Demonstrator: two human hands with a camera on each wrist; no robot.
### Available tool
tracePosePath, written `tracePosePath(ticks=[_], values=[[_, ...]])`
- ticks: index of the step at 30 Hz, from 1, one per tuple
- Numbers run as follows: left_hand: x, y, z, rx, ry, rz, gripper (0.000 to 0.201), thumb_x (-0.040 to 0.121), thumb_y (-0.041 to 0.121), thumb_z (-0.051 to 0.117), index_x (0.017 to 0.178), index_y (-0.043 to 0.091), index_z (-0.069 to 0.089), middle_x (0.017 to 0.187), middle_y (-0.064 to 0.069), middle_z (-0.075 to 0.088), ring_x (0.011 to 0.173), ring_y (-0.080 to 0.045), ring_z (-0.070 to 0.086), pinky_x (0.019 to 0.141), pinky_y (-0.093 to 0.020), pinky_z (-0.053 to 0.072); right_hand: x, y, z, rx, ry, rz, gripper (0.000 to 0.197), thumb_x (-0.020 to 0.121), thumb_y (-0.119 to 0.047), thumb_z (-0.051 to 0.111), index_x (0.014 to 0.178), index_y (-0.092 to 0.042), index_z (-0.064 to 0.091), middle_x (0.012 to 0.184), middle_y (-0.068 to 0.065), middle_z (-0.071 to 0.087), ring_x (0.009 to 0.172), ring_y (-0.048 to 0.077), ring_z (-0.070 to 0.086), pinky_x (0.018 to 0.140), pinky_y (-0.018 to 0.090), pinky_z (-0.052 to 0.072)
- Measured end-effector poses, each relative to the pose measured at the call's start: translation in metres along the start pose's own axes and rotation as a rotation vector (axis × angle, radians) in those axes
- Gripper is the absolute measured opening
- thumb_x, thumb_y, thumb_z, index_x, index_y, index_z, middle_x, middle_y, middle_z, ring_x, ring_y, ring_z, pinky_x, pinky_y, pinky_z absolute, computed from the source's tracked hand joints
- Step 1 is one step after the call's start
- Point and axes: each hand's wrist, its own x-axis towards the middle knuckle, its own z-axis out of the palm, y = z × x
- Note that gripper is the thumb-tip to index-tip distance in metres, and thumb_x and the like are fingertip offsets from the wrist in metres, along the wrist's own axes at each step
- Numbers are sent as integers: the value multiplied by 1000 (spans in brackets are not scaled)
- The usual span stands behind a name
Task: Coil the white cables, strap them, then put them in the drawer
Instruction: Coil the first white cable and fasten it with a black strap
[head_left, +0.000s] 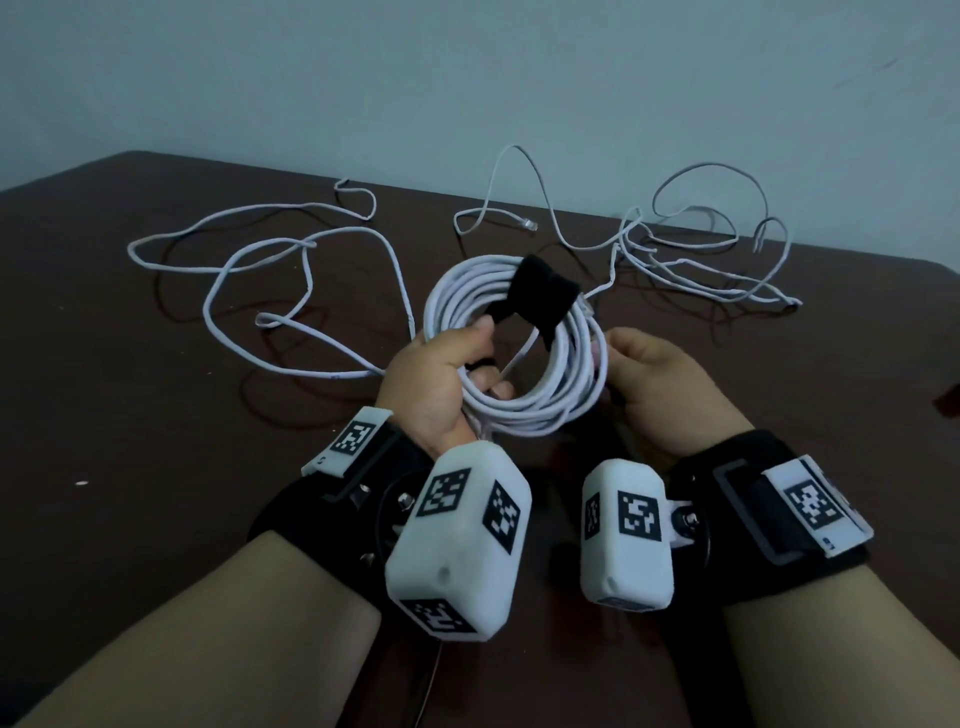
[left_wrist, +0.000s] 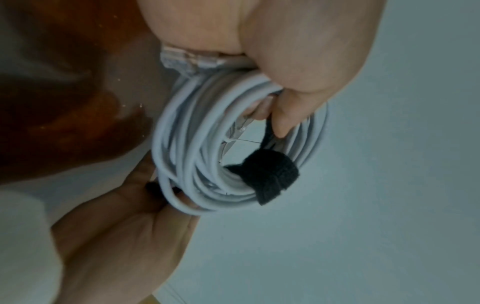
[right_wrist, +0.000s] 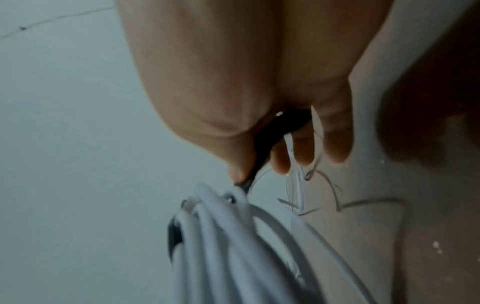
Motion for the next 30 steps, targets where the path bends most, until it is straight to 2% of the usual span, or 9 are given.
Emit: tracePosePath(ticks=[2,5,7,12,15,18,21,25,30], values=[[0,3,0,-27,5,24,30,94,10,49,64,14,46,43,7,41,33,-6,31,40,-17,34,3,2,-7,-220,181,-77,22,91,-26,53,70,-20,57,69,3,62,70,23,58,76,45,52],[0,5,-1,-51,31,48,29,94,9,49,66,14,48,43,7,39,33,-6,31,40,-17,32,4,1,-20,-405,469,-138,15,93,-26,50,86,-16,58,79,4,60,77,21,53,68,31,39],[1,5,-2,-39,82,47,25,94,8,50,69,13,48,43,6,40,33,-6,32,39,-17,34,3,2,-25,-421,543,-145,17,93,-27,50,93,-12,59,81,2,56,74,17,49,67,25,31],[4,3,-2,35,243,189,6,94,4,49,97,9,53,57,0,37,37,-9,32,41,-19,36,-9,-2,2,-317,404,-362,20,82,-23,66,65,-22,55,55,-7,51,48,6,44,49,16,35],[5,-4,1,155,241,311,9,95,6,50,96,15,53,49,5,42,39,-9,33,48,-26,38,-15,-3,18,-190,291,-417,28,79,-18,71,58,-22,52,51,-2,51,47,7,42,49,22,39],[5,-10,1,232,209,363,14,93,8,54,91,22,52,42,12,44,38,-8,38,59,-33,39,-11,-3,23,-226,286,-449,26,76,-16,74,58,-18,54,54,3,57,50,9,49,50,28,45],[1,-12,2,215,96,325,16,90,2,57,94,17,52,46,12,51,40,-6,46,58,-30,45,-5,-2,23,-288,317,-461,25,74,-18,76,61,-10,56,56,6,59,52,13,51,53,30,47],[-4,-15,5,238,-17,330,47,71,-4,66,115,-3,50,67,-7,55,52,-13,52,65,-33,50,-2,-1,21,-424,356,-451,28,71,-20,75,59,-17,50,52,-8,51,50,1,47,48,8,37],[0,-13,1,198,15,343,30,78,-9,58,107,-4,53,67,-13,55,52,-14,55,59,-31,49,-6,-3,24,-297,205,-400,11,81,-25,67,74,-20,59,58,-8,56,53,0,49,52,8,38]])
